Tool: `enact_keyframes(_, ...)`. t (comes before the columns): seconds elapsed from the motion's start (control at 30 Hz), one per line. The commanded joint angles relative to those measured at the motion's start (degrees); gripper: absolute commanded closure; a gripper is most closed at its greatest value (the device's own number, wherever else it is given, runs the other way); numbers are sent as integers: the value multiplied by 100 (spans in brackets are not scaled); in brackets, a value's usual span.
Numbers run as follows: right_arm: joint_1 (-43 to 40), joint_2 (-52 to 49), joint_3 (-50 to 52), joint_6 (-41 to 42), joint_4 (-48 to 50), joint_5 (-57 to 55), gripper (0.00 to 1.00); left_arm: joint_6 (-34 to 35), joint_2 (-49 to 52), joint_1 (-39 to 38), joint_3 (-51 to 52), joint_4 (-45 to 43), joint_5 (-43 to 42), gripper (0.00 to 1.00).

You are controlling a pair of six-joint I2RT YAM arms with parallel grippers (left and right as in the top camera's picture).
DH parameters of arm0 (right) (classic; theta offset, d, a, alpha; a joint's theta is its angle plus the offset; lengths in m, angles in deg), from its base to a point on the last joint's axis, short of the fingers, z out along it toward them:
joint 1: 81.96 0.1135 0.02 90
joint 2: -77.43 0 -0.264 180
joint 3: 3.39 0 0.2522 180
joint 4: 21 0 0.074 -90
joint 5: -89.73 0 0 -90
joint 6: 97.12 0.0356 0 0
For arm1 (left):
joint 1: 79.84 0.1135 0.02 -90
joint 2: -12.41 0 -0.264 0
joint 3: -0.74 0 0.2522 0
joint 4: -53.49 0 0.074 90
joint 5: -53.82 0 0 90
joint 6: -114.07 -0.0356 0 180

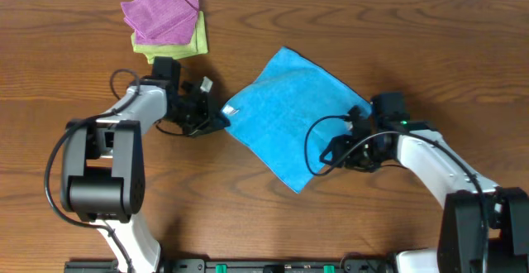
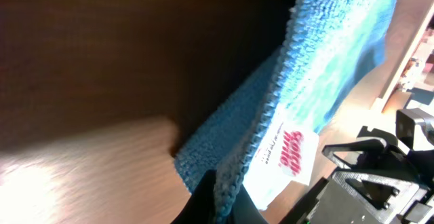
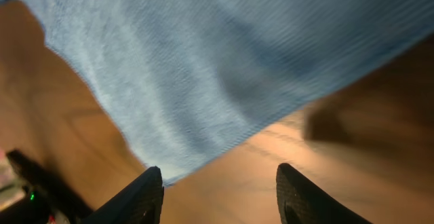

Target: Fold the cloth

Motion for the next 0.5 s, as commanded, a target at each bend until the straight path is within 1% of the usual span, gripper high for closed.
enact_keyframes(0.0,358,39,7,251,-87,133,45,-564,-168,234,-46,306,175,94)
enact_keyframes(0.13,732,39,9,407,-251,-144,44,-905,-260,376,-46,774,179,94)
enact_keyframes(0.27,905,39,35,555,-295,-413,42,-1121,-321,365,-46,1064,179,94)
enact_keyframes(0.37,927,39,208,612,-216,-487,41,-1130,-321,363,-46,1130,284,94)
enact_keyframes(0.47,927,39,544,850,28,-466,40,-1128,-321,365,-46,1126,310,94)
